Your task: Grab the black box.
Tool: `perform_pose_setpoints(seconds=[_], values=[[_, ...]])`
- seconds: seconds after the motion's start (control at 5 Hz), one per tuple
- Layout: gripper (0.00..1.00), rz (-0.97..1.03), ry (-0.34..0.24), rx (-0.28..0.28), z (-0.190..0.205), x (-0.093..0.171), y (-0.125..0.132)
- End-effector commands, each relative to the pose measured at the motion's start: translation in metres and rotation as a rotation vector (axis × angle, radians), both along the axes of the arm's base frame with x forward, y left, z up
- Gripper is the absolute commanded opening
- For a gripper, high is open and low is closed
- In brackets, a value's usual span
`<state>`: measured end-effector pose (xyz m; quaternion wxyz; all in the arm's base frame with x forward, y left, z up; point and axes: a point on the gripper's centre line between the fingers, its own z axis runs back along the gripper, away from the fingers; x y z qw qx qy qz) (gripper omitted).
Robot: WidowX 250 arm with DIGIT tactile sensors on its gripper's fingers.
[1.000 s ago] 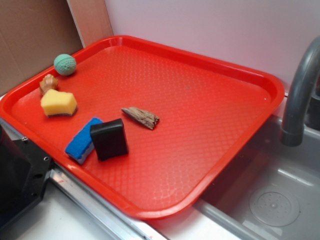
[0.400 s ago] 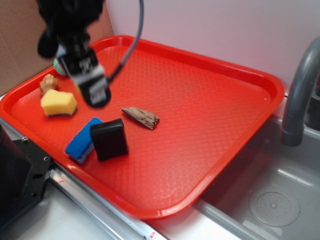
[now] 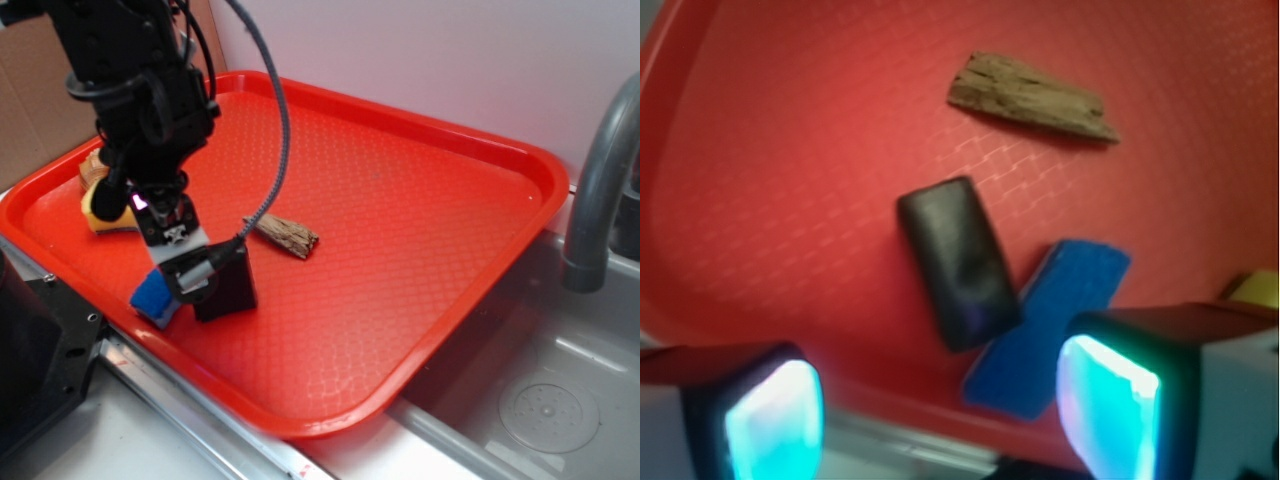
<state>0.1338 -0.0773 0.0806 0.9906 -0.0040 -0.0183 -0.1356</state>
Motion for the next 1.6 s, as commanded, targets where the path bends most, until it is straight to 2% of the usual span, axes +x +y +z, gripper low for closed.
perform_pose_setpoints(seconds=[0.0,0.2,0.4,0.6,0.8,1.0,1.2,1.4], values=[[1.00,-0.031,-0.056,-0.061,0.002,0.015,0.019],[1.00,-0.056,-0.066,-0.120,-0.010,0.020,0.018],[1.00,-0.121,-0.044,-0.224,-0.033,0.020,0.000],[1.00,-0.133,-0.028,-0.262,-0.037,0.007,-0.017],[1.00,-0.140,-0.012,-0.226,-0.046,0.008,-0.020],[0.93,-0.108,0.026,-0.193,-0.058,0.012,-0.018],[0.00,-0.082,0.025,-0.203,-0.055,0.013,-0.013],[0.00,0.023,-0.034,-0.176,-0.019,0.013,0.011]])
